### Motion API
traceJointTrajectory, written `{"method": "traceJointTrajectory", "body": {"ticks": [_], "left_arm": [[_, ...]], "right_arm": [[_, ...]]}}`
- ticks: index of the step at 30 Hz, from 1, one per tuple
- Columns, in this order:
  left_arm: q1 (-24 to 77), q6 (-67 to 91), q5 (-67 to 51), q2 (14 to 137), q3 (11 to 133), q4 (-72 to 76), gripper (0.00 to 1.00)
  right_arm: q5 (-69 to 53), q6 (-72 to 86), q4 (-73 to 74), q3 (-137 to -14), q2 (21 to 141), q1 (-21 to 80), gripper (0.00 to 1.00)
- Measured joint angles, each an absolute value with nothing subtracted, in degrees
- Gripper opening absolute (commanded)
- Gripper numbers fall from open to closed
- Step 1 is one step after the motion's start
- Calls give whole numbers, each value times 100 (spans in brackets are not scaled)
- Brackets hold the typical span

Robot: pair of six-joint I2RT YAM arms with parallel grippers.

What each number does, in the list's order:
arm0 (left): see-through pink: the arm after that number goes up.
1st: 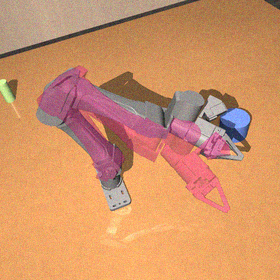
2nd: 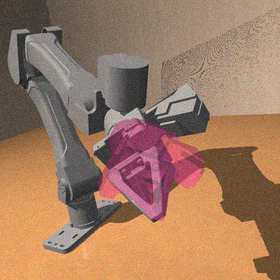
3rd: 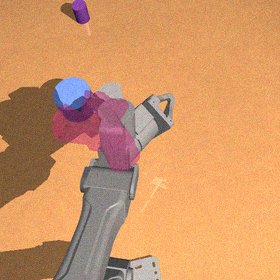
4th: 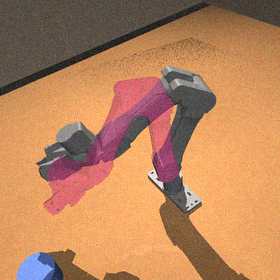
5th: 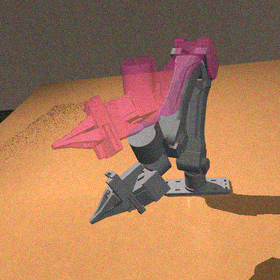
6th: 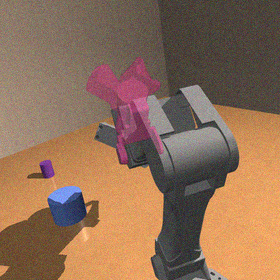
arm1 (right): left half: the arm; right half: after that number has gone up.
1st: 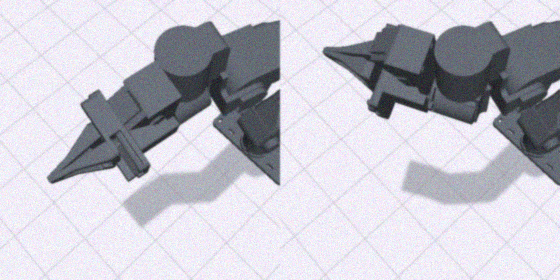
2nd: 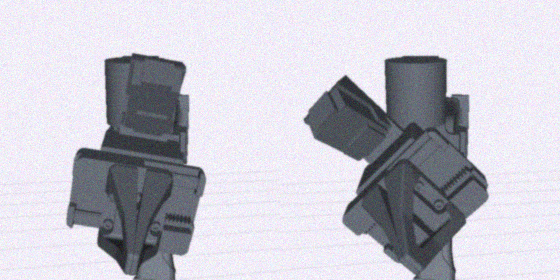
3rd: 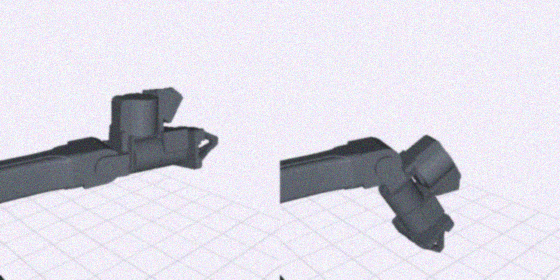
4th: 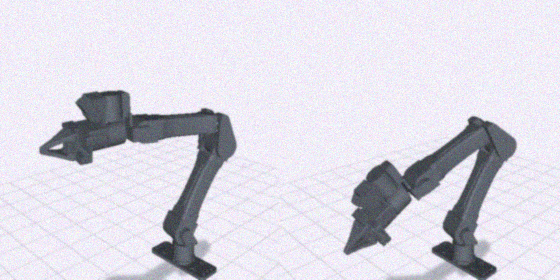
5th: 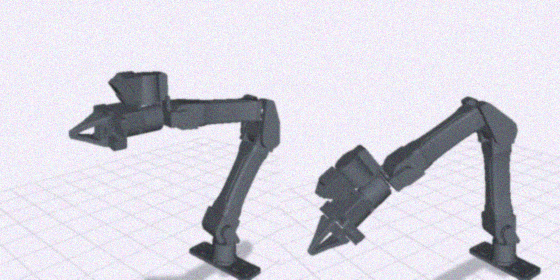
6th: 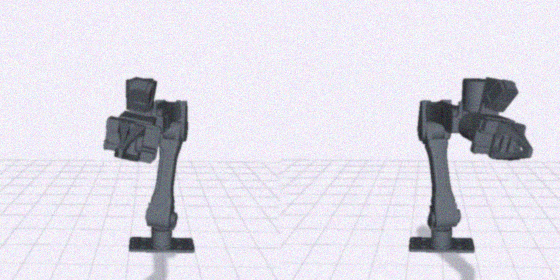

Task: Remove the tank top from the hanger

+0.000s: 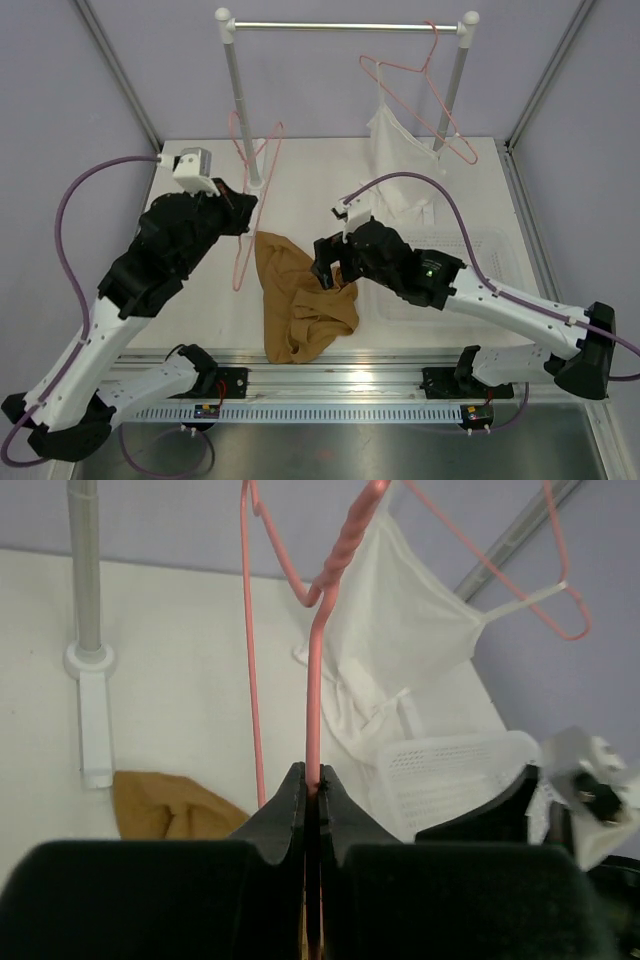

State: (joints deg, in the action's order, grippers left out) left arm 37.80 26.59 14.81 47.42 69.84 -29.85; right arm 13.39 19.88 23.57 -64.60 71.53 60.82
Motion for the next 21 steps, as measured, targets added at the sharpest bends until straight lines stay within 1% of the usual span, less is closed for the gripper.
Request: {"method": "traceJointTrajectory", "body": {"ticks": [2, 9, 11, 15, 21], "left_arm": [[3780, 2683, 1476, 5256, 7356, -3365, 0], [3778, 2486, 1531, 7113, 8949, -3957, 0], [3745, 2390, 1538, 7544, 9598, -4086, 0], [3553, 2237, 1507, 8558, 11336, -4305, 0], [3140, 2130, 1446, 9935, 13297, -4545, 0]], "right_arm": [[1500, 1992, 2412, -6464, 6949, 6082, 99], [1887, 2067, 2580, -6460, 6005, 6082, 100], [1955, 2088, 2589, -6403, 5828, 6082, 99], [2056, 2143, 2646, -6086, 5459, 6082, 99], [2158, 2158, 2860, -5887, 5063, 6082, 99]]}}
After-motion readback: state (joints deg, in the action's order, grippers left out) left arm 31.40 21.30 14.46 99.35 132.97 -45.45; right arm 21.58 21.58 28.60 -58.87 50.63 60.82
